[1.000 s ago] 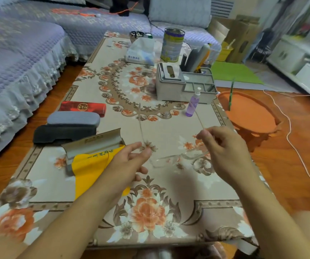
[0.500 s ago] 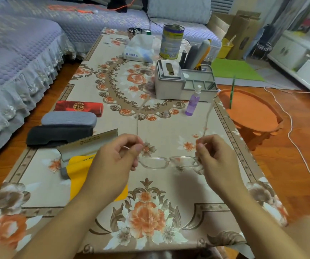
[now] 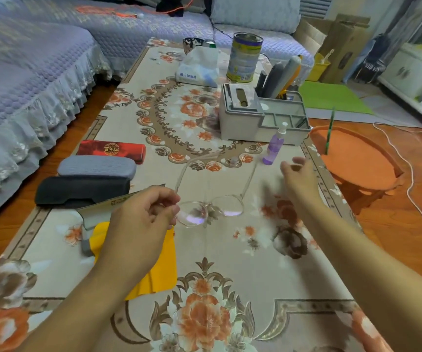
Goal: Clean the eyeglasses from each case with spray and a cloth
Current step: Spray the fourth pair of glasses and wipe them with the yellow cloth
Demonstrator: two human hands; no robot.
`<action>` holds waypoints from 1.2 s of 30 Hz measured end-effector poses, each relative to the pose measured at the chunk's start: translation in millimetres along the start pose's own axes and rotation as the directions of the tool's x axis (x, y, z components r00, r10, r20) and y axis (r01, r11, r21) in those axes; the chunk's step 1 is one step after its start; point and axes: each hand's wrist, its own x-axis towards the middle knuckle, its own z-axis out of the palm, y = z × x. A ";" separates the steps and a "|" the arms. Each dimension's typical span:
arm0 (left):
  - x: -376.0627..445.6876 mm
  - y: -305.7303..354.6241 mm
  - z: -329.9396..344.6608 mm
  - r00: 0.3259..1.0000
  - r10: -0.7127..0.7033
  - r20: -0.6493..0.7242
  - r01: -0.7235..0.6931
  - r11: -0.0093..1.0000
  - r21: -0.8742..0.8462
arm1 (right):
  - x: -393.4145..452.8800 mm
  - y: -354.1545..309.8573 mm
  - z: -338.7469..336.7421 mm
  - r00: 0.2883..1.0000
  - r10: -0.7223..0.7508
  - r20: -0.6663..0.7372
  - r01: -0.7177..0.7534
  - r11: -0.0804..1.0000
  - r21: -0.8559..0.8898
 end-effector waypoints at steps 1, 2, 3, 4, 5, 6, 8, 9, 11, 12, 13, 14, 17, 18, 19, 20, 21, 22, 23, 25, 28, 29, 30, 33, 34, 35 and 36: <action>0.1 0.9 -0.2 1.000 0.014 -0.011 -0.014 1.000 0.008 | 19.6 -0.5 5.9 0.999 0.045 0.008 -0.045 0.999 0.008; 0.0 1.5 -0.7 1.000 0.020 -0.019 -0.019 1.000 0.010 | 36.5 -1.9 12.1 0.998 0.059 0.036 -0.060 0.997 0.039; 0.5 0.9 -1.1 1.000 0.019 -0.024 -0.019 1.000 0.010 | 50.5 -3.0 19.2 0.997 0.047 0.067 -0.053 0.996 0.076; 0.6 0.1 -1.5 1.000 0.013 -0.027 -0.013 1.000 0.011 | 60.5 -4.2 26.0 0.996 0.024 0.091 -0.033 0.994 0.101; 0.1 -1.4 -1.6 1.000 0.005 -0.029 -0.004 1.000 0.010 | 66.9 -4.7 31.8 0.995 -0.014 0.100 0.004 0.994 0.106; -0.8 -2.4 -1.1 1.000 -0.005 -0.029 0.005 1.000 0.004 | 70.9 -5.9 35.7 0.994 -0.053 0.093 0.044 0.995 0.089; -2.5 -4.3 0.3 0.999 -0.020 -0.024 0.020 1.000 -0.010 | 73.1 -8.9 36.9 0.992 -0.118 0.035 0.116 0.993 0.037; -2.4 -4.9 1.1 0.999 -0.027 -0.024 0.027 0.999 -0.018 | 70.1 -13.8 32.7 0.990 -0.141 0.007 0.140 0.989 0.055; -3.1 -5.4 3.4 0.999 -0.041 -0.014 0.041 0.998 -0.037 | 50.3 -27.2 12.1 0.992 -0.124 0.018 0.115 0.959 0.258; -3.7 -5.0 4.1 0.999 -0.044 -0.010 0.044 0.998 -0.047 | 32.8 -32.6 -2.0 0.989 -0.123 0.076 0.081 0.909 0.410; -4.7 -3.7 5.6 0.999 -0.044 -0.008 0.043 0.997 -0.058 | 9.6 -36.4 -19.6 0.975 -0.146 0.165 0.034 0.840 0.541; -5.9 -2.0 6.8 0.999 -0.042 -0.008 0.042 0.996 -0.073 | -15.6 -35.7 -35.7 0.945 -0.176 0.275 -0.045 0.763 0.645; -14.2 3.5 10.1 1.000 -0.030 0.004 0.030 0.990 -0.140 | -99.6 -20.3 -72.6 0.716 -0.238 0.657 -0.484 0.509 0.712; -17.5 5.3 12.0 1.000 -0.020 0.012 0.021 0.989 -0.145 | -120.7 -12.3 -77.9 0.616 -0.284 0.735 -0.603 0.431 0.671; -19.5 6.4 13.7 1.000 -0.007 0.018 0.009 0.991 -0.136 | -137.0 -6.0 -78.9 0.534 -0.338 0.775 -0.680 0.373 0.631; -22.0 7.1 16.9 1.000 0.006 0.026 -0.002 0.993 -0.120 | -147.7 -0.6 -77.5 0.468 -0.381 0.797 -0.727 0.347 0.592; -23.8 7.6 20.0 0.999 0.019 0.029 -0.016 0.995 -0.102 | -155.4 2.5 -73.8 0.430 -0.396 0.812 -0.749 0.346 0.565; -25.2 8.1 22.6 0.999 0.037 0.027 -0.034 0.996 -0.079 | -159.6 4.1 -69.4 0.393 -0.406 0.825 -0.761 0.360 0.540; -27.4 8.0 26.2 0.998 0.059 0.024 -0.058 0.997 -0.042 | -162.7 4.9 -66.5 0.365 -0.415 0.834 -0.773 0.364 0.519; -31.6 9.2 31.7 0.993 0.113 0.018 -0.114 0.993 0.030 | -164.9 3.2 -61.8 0.321 -0.428 0.845 -0.792 0.367 0.487; -35.5 9.5 36.1 0.993 0.116 0.005 -0.116 0.993 0.013 | -162.6 -1.7 -60.6 0.273 -0.442 0.854 -0.819 0.359 0.447; -35.8 9.5 37.3 0.996 0.091 0.008 -0.091 0.996 -0.016 | -162.1 -2.3 -60.5 0.268 -0.438 0.858 -0.824 0.358 0.440; -35.7 9.2 38.4 0.998 0.062 0.013 -0.062 0.997 -0.043 | -162.0 -2.5 -60.5 0.266 -0.433 0.861 -0.827 0.357 0.435; -32.7 4.9 41.4 1.000 -0.005 0.020 0.007 0.996 -0.088 | -161.0 -1.6 -60.9 0.293 -0.385 0.875 -0.806 0.393 0.443; -31.7 3.8 42.5 1.000 -0.017 0.025 0.019 0.995 -0.097 | -160.5 -1.1 -61.7 0.324 -0.346 0.881 -0.780 0.430 0.455; -30.5 2.3 43.7 0.999 -0.022 0.032 0.025 0.995 -0.098 | -159.9 -0.6 -62.2 0.368 -0.295 0.882 -0.743 0.477 0.470; -29.9 0.4 45.2 0.999 -0.018 0.039 0.022 0.996 -0.091 | -160.1 -0.8 -63.2 0.417 -0.239 0.877 -0.697 0.534 0.478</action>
